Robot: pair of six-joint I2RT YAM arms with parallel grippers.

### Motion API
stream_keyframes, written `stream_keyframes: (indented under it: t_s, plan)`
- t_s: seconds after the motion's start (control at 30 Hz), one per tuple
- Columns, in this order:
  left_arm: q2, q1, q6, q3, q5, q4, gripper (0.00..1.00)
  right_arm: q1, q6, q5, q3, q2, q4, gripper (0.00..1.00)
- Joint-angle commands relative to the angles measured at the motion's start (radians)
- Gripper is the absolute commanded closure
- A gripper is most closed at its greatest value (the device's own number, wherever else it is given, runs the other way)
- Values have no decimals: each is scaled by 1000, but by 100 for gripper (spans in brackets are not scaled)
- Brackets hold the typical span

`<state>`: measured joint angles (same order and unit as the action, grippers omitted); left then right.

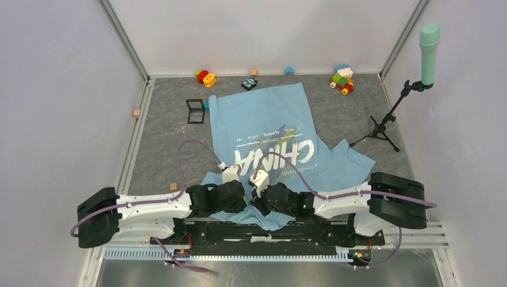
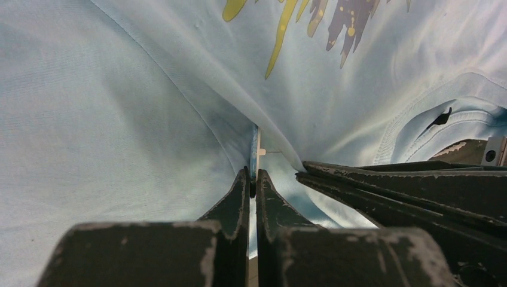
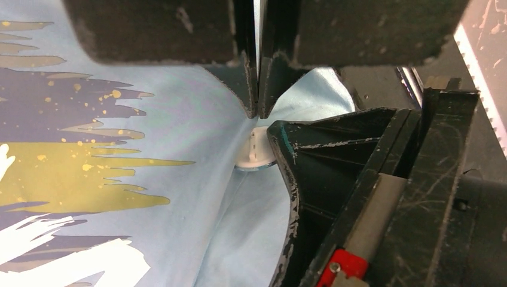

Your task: Pin the brooch onto the clothing

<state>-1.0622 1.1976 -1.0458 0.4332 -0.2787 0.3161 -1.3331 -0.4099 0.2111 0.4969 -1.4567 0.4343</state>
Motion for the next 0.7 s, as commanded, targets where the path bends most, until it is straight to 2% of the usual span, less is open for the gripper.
stream_keyframes:
  t_s: [0.0,0.33,0.67]
  plan:
    - [1,5,-22,6,-11,-41,98,-3,16,-54,17,-19,56,100]
    - [13,5,-36,-20,-14,-69,98,-2,10,-73,22,-41,47,100]
    - [17,5,-31,-24,2,-66,98,-1,-50,101,-10,29,-16,100]
